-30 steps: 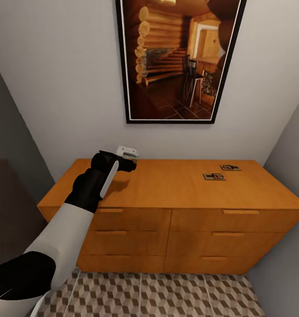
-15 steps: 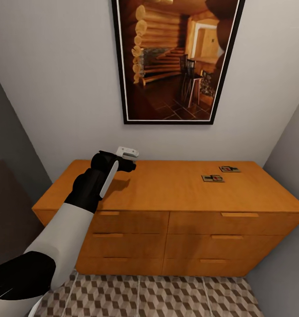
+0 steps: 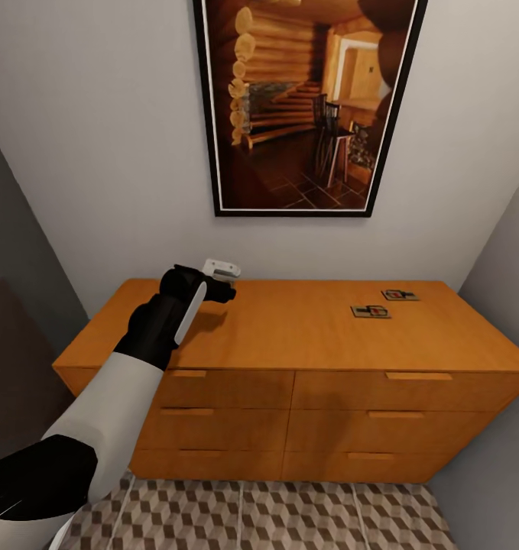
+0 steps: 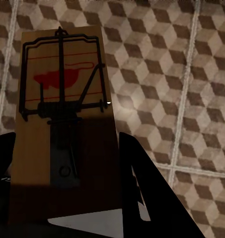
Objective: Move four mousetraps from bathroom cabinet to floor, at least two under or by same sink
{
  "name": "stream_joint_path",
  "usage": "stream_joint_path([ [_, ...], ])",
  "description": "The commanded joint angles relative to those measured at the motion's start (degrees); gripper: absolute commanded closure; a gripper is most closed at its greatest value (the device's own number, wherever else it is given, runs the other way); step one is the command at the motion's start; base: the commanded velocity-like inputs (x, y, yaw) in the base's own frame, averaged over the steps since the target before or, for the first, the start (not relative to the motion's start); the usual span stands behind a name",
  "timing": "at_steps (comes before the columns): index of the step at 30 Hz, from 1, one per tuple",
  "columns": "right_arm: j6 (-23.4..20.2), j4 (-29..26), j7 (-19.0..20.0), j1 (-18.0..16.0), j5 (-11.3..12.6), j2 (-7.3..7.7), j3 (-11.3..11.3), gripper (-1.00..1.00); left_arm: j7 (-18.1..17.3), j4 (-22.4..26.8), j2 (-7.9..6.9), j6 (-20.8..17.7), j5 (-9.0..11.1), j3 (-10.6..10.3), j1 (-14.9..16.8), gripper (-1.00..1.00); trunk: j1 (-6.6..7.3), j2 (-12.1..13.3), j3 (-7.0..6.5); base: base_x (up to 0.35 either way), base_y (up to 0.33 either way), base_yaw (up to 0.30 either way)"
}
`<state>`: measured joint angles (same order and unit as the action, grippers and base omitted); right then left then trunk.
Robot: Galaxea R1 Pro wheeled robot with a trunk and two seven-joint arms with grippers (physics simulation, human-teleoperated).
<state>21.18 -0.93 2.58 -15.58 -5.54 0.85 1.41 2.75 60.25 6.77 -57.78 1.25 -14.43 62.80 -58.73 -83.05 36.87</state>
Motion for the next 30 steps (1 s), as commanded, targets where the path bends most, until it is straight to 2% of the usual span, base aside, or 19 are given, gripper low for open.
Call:
stream_joint_path([
  [1, 0.2, 0.0, -0.2, 0.0, -0.3, 0.02, 0.1, 1.00, 0.3, -0.3, 0.00, -0.2, 0.2, -0.1, 0.0, -1.00, 0.00, 0.0, 0.05, 0.009, 0.000, 0.000],
  [4, 0.2, 0.0, -0.2, 0.0, -0.3, -0.01, 0.1, 1.00, 0.1, -0.8, 0.00, -0.2, 0.4, -0.1, 0.0, -1.00, 0.00, 0.0, 0.05, 0.005, 0.000, 0.000],
  [11, 0.2, 0.0, -0.2, 0.0, -0.3, 0.03, 0.1, 1.00, 0.1, -0.8, -0.14, -0.1, 4.1, 0.5, 0.0, -1.00, 0.00, 0.0, 0.05, 0.000, 0.000, 0.000],
  [13, 0.2, 0.1, -0.2, 0.0, -0.3, 0.03, 0.1, 1.00, 0.1, -0.7, -0.20, -0.1, 4.4, 1.0, 0.0, -1.00, 0.00, 0.0, 0.05, 0.000, 0.000, 0.000],
  [24, 0.2, 0.1, -0.2, 0.0, -0.3, 0.03, 0.1, 1.00, 0.5, -0.4, -0.27, 0.2, 4.7, 4.5, 0.0, -1.00, 0.00, 0.0, 0.05, 0.000, 0.000, 0.000],
  [30, 0.1, 0.1, -0.2, 0.0, -0.3, 0.01, 0.1, 1.00, 0.6, -0.4, -0.27, 0.4, 4.5, 7.2, 0.0, -1.00, 0.00, 0.0, 0.05, 0.000, 0.000, 0.000],
])
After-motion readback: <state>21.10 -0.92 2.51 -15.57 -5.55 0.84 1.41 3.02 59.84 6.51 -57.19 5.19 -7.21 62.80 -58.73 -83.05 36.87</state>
